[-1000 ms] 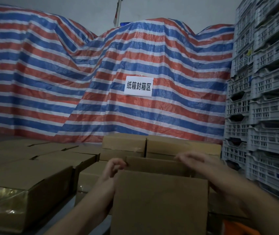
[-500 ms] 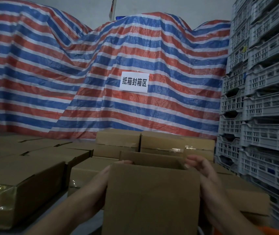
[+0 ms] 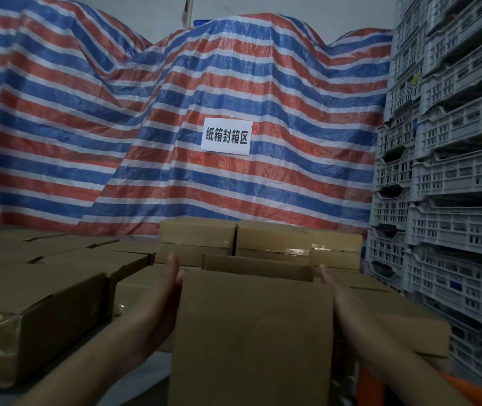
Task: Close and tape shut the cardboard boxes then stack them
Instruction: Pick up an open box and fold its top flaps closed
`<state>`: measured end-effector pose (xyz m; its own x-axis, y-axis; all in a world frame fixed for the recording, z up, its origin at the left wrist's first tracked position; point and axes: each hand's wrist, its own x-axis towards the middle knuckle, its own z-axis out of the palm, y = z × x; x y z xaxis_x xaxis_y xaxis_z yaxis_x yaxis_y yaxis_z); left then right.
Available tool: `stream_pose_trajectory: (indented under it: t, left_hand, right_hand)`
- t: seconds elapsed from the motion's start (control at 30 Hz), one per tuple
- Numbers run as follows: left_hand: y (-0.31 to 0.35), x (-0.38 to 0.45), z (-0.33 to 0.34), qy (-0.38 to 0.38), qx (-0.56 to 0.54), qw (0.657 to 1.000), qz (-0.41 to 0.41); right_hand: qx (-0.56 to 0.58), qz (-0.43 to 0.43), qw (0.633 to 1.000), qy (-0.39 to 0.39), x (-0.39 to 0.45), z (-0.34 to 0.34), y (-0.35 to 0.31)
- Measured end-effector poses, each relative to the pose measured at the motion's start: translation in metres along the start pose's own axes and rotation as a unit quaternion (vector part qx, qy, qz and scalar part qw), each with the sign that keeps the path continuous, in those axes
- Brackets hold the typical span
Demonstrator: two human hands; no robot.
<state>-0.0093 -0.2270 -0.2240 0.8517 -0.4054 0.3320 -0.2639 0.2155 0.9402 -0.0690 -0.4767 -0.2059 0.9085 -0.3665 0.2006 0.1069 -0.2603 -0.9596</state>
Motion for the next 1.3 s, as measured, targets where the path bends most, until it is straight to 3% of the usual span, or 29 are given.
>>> stream_pose_trajectory:
  t: [0.33,0.5,0.8,1.0,1.17,1.3]
  left_hand:
    - [0.002,-0.003,-0.002,-0.012,0.072,0.997,-0.016]
    - [-0.001,0.001,-0.003,-0.009,0.0,1.0,-0.014]
    - [-0.004,0.002,-0.001,-0.003,-0.066,0.997,0.032]
    - [-0.006,0.001,-0.003,0.014,-0.008,1.0,0.008]
    - [-0.003,-0.001,0.001,0.023,0.052,0.998,-0.017]
    - [-0.001,-0.001,0.003,0.031,0.066,0.997,-0.018]
  right_hand:
    - [0.006,-0.032,0.995,-0.09,0.001,-0.008,0.002]
    - [-0.088,-0.083,0.986,-0.111,-0.004,-0.013,0.003]
    - [-0.092,-0.128,0.977,-0.146,-0.006,-0.017,0.007]
    - [-0.059,-0.261,0.961,-0.071,-0.001,-0.015,0.015]
    - [-0.083,-0.246,0.963,-0.077,0.001,-0.016,0.019]
    - [-0.135,-0.255,0.948,-0.13,0.005,-0.016,0.018]
